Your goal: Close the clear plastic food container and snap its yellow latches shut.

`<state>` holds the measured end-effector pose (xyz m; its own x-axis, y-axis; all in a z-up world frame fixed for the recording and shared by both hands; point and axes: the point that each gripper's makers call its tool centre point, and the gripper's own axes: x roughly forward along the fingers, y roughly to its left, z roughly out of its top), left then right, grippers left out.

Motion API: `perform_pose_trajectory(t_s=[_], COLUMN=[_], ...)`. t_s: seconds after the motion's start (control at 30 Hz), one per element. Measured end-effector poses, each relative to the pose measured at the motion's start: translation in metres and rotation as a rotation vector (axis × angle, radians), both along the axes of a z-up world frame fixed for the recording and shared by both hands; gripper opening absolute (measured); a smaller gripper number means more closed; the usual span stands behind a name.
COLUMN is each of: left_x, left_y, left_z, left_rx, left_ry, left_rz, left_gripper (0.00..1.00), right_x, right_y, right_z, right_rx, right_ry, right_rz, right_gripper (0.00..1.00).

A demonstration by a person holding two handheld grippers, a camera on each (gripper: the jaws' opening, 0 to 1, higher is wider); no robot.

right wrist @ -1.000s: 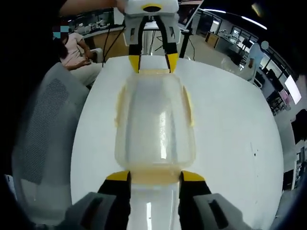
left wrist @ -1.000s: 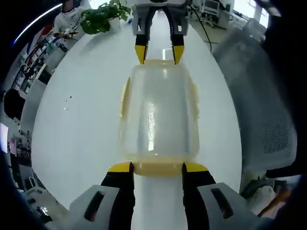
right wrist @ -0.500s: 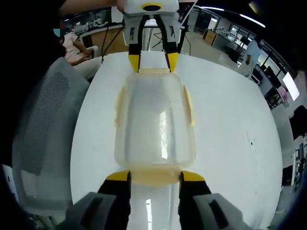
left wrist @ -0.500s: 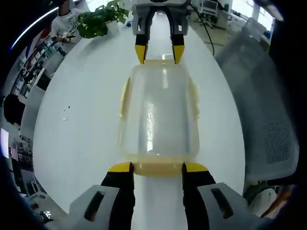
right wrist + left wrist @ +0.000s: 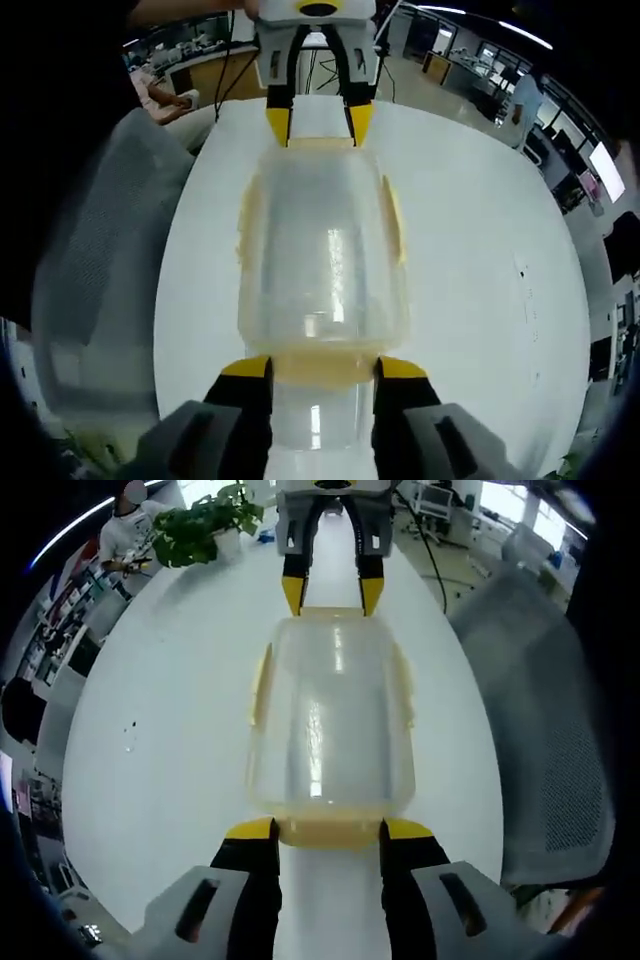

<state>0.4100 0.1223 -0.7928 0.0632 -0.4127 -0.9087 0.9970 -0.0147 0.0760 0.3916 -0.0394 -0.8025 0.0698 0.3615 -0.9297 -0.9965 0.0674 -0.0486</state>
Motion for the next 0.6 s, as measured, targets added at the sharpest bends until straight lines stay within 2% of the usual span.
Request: perform_pose_trajectory(t_s=[0.6], left_x=[-0.007], left_y=[-0.036], left_z=[-0.001], left_rx=[-0.044], left_ry=[0.027], left_rz=[0.004], left_gripper=[0.35], right_x=[-0.006], right_y=[-0.035], right_z=[0.005], right_rx=[-0.039], right_ry=[0.028], right_rz=[-0.001], right_gripper=[0.36])
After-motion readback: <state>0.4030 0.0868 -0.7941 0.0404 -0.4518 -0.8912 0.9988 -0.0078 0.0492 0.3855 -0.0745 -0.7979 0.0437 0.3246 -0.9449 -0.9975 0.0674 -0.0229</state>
